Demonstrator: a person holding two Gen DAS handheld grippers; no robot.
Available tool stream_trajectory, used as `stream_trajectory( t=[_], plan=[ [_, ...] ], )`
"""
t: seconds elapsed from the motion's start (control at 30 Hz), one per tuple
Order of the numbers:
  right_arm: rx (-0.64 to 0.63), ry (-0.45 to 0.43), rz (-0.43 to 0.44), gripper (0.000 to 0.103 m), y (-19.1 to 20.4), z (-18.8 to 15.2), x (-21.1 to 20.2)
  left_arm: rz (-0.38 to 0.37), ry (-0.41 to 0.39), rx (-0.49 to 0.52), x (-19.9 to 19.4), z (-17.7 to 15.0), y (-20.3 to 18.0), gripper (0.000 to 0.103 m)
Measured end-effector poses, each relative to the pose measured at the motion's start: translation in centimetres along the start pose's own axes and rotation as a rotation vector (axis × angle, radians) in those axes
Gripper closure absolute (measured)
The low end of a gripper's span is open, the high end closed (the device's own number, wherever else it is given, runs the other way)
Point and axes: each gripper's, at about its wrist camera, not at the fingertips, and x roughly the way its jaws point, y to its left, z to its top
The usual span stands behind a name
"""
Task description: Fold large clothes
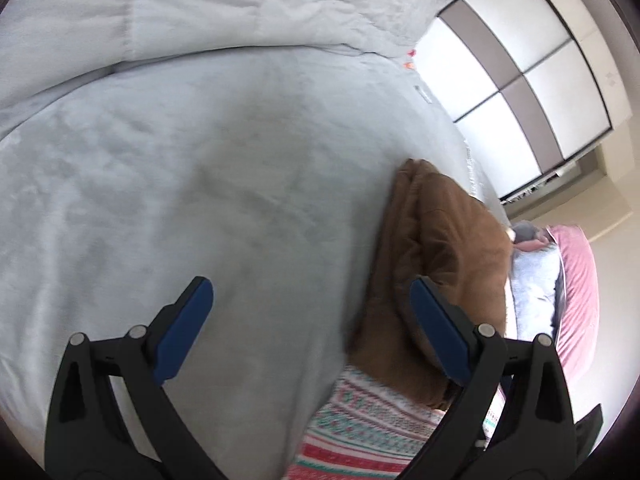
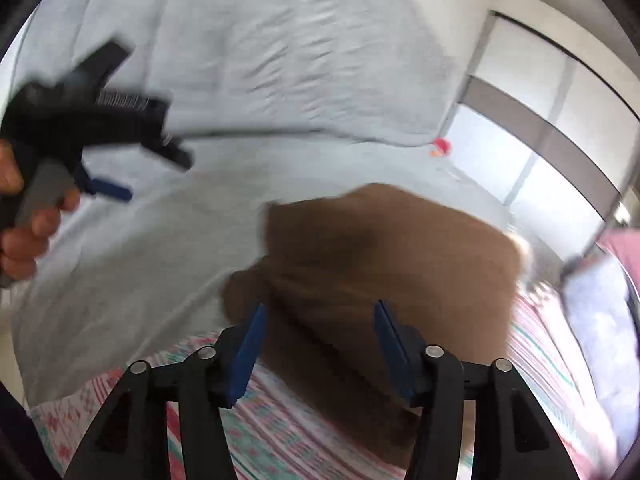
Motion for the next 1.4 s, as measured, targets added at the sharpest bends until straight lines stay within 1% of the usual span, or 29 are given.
stream_trajectory(
  t=[0.07,0.13,0.17,0.2,0.27,0.3,0.37,0.43,0.47,0.5,0.53,0.6,0.63,0.7,0.77,0.8,0.83,0.87,0.97,1.03,1.1,1.13,1.2,1.23,1.27,1.3,1.33,1.37,1.4],
  plan=[
    [0.041,0.027,-0.049,0.046,-3.3,-1.7,-0.4,-0.016,-0.01,0.054,0.4,-0.5,-2.1,0.004],
    [0.037,0.079,-0.067,0.046,-4.1,-2.8,0.6,-0.025,-0.015,0.122,1.0,-1.3,-4.6,0.004],
    [0.011,0.1,-0.078,0.047,-4.5,-3.8,1.0,-0.028,-0.016,0.143,1.3,-1.4,-5.4,0.004],
    [-0.014,0.1,-0.086,0.047,-4.5,-4.5,0.8,-0.031,-0.017,0.176,1.7,-1.7,-6.8,0.004],
    [-0.116,0.087,-0.138,0.046,-3.7,-5.5,1.2,-0.019,-0.027,0.228,2.5,-2.2,-8.8,0.004],
    [-0.205,0.085,-0.19,0.046,-2.9,-5.9,1.7,-0.007,-0.035,0.256,2.9,-2.4,-9.7,0.004],
    [-0.338,0.098,-0.267,0.046,-1.6,-6.5,3.0,0.015,-0.043,0.294,3.8,-2.8,-10.9,0.004],
    [-0.394,0.108,-0.296,0.046,-1.3,-7.2,3.3,0.032,-0.032,0.324,5.1,-3.2,-11.9,0.004],
    [-0.402,0.106,-0.294,0.053,-1.4,-7.3,3.3,0.035,-0.028,0.331,5.4,-3.3,-12.1,0.009],
    [-0.402,0.105,-0.301,0.07,-1.7,-7.5,3.0,0.048,-0.018,0.343,6.1,-3.5,-12.4,0.017],
    [-0.397,0.114,-0.297,0.07,-2.2,-7.4,2.8,0.06,-0.005,0.35,6.6,-3.5,-12.5,0.021],
    [-0.393,0.133,-0.269,0.074,-3.2,-7.7,2.7,0.085,0.041,0.354,7.7,-3.9,-12.4,0.044],
    [-0.416,0.151,-0.267,0.074,-3.5,-8.3,2.9,0.081,0.091,0.346,8.5,-4.1,-12.3,0.045],
    [-0.463,0.174,-0.267,0.076,-3.6,-9.5,3.5,0.065,0.135,0.337,9.0,-4.8,-12.2,0.047],
    [-0.473,0.175,-0.258,0.077,-3.8,-10.5,2.9,0.085,0.143,0.389,8.8,-5.5,-12.7,0.05],
    [-0.47,0.168,-0.246,0.077,-4.1,-11.0,2.9,0.109,0.142,0.429,8.6,-6.1,-13.1,0.053],
    [-0.469,0.163,-0.237,0.077,-4.2,-11.1,2.9,0.131,0.147,0.443,8.6,-6.6,-13.1,0.055],
    [-0.469,0.16,-0.229,0.077,-4.3,-11.8,2.8,0.144,0.155,0.446,8.7,-6.9,-13.0,0.057],
    [-0.49,0.157,-0.211,0.077,-4.4,-12.6,3.0,0.183,0.182,0.453,8.8,-7.9,-12.7,0.064],
    [-0.499,0.153,-0.196,0.077,-4.5,-13.0,2.9,0.196,0.185,0.47,8.6,-8.3,-12.7,0.065],
    [-0.473,0.141,-0.184,0.077,-4.4,-12.9,2.6,0.197,0.188,0.475,8.9,-8.3,-12.6,0.065],
    [-0.438,0.13,-0.181,0.077,-4.6,-12.8,2.6,0.194,0.191,0.471,9.0,-8.3,-12.5,0.065],
    [-0.38,0.123,-0.154,0.069,-5.7,-12.7,2.5,0.184,0.2,0.457,9.2,-8.2,-12.4,0.064],
    [-0.34,0.134,-0.117,0.068,-5.8,-12.4,2.0,0.177,0.203,0.451,9.1,-8.1,-12.3,0.064],
    [-0.232,0.15,-0.044,0.068,-7.4,-11.2,1.1,0.176,0.203,0.449,9.2,-8.0,-12.2,0.064],
    [-0.148,0.153,0.011,0.069,-8.6,-10.6,0.5,0.177,0.202,0.45,9.2,-7.9,-12.1,0.064],
    [-0.02,0.138,0.09,0.069,-10.7,-9.5,-0.4,0.179,0.202,0.452,9.2,-7.9,-12.1,0.064],
    [0.069,0.104,0.127,0.069,-12.4,-8.7,-1.2,0.177,0.205,0.45,9.3,-7.9,-12.0,0.064],
    [0.169,0.05,0.124,0.069,-14.5,-7.5,-2.1,0.173,0.208,0.447,9.3,-7.8,-12.0,0.064]
  ],
)
